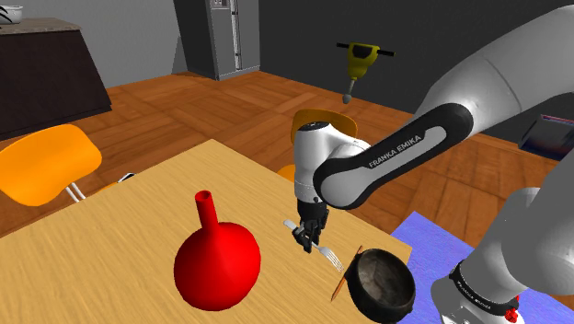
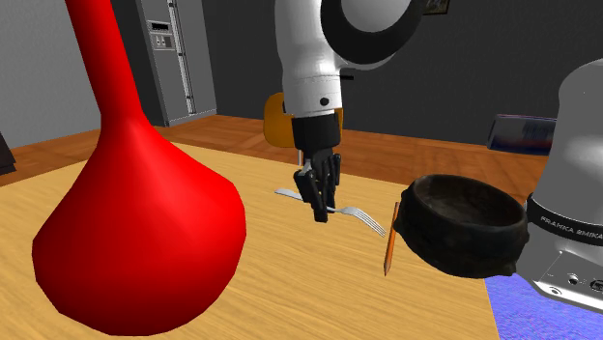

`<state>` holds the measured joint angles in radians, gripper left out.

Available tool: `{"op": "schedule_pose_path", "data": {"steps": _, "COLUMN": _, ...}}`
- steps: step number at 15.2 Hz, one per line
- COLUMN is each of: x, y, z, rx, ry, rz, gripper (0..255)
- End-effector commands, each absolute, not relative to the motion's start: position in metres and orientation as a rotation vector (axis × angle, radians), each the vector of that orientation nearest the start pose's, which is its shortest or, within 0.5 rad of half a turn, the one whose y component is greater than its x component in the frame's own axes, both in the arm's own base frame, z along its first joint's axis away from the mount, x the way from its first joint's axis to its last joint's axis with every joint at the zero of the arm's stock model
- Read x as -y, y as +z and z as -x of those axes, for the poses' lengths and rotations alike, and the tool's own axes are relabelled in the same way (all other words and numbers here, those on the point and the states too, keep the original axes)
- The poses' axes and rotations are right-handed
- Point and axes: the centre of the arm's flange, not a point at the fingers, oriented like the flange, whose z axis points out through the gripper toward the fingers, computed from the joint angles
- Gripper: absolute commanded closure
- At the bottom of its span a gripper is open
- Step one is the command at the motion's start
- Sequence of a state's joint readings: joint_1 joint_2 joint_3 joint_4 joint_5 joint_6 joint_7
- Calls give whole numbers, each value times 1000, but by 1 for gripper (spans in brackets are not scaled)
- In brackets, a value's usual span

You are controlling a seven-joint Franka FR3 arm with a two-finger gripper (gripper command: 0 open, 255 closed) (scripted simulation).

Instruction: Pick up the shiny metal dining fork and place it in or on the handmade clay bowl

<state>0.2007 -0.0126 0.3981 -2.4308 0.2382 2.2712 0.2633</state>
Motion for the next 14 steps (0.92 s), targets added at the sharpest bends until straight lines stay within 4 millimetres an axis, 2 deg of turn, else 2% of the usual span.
{"op": "schedule_pose_path", "data": {"steps": 1, "x": -270, "y": 294, "z": -378, "rx": 263, "ry": 324, "rz": 3026, "gripper": 255}}
{"op": "schedule_pose_path", "data": {"steps": 6, "x": -270, "y": 293, "z": -379, "rx": 263, "ry": 324, "rz": 3026, "gripper": 255}}
{"op": "schedule_pose_path", "data": {"steps": 14, "x": -270, "y": 335, "z": -379, "rx": 263, "ry": 324, "rz": 3026, "gripper": 255}}
